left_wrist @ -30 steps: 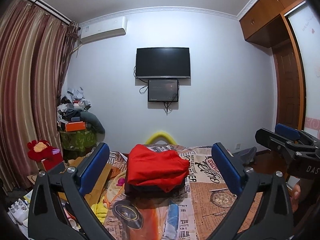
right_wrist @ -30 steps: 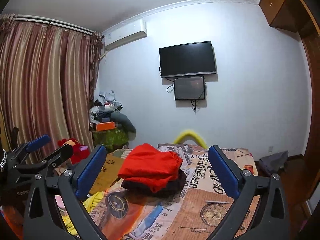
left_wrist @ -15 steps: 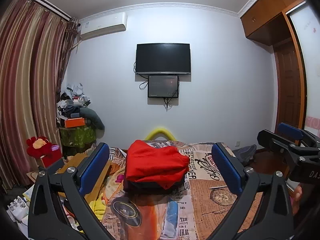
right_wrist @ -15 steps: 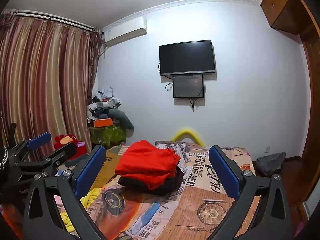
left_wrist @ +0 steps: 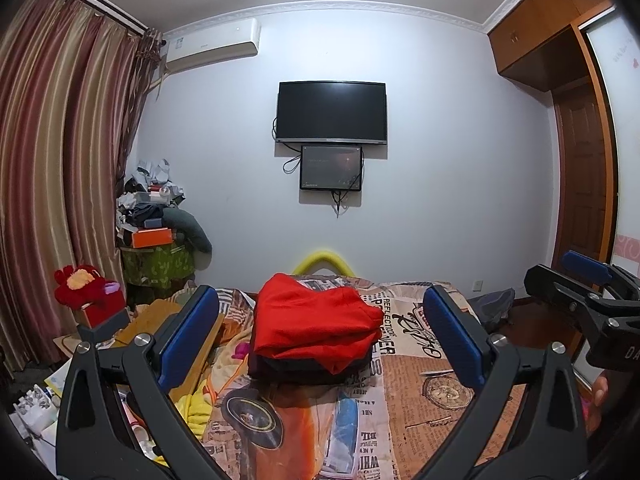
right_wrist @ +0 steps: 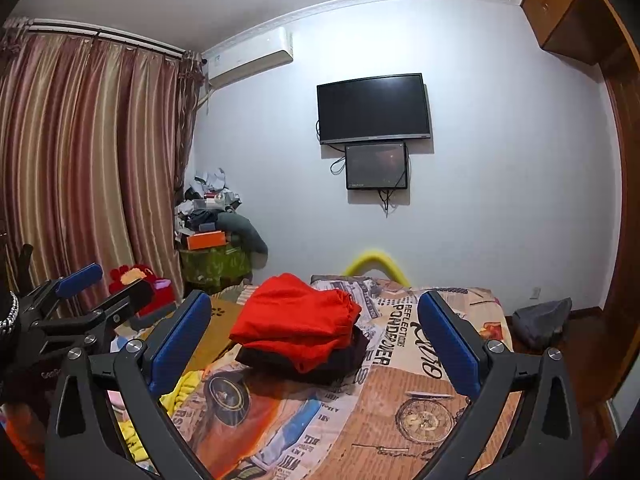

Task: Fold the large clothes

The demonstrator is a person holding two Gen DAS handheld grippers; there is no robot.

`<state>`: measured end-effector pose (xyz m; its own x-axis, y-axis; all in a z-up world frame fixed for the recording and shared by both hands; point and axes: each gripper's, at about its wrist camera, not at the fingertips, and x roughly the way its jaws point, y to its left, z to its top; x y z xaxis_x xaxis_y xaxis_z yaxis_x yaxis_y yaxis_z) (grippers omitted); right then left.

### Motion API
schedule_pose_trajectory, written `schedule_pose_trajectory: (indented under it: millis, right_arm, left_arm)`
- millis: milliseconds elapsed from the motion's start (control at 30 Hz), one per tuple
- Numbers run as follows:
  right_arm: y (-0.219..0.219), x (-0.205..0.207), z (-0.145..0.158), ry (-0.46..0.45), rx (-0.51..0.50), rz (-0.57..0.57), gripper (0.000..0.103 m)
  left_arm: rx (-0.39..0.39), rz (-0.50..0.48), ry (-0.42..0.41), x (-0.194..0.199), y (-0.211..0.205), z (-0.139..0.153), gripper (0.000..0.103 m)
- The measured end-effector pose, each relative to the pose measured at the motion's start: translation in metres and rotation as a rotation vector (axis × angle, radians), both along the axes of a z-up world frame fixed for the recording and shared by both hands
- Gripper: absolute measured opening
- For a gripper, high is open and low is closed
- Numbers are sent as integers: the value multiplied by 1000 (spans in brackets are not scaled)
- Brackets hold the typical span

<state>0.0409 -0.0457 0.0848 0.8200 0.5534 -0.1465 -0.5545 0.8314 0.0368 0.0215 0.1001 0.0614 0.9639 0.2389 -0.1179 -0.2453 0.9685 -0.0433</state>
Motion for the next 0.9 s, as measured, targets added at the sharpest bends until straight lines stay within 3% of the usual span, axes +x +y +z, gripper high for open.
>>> schedule_pose_trajectory:
  millis: [900]
  right_arm:
    - [2,-1,2,0,-2,3,103]
  left_arm:
    - [-31,-41,6,0,6,-5,103]
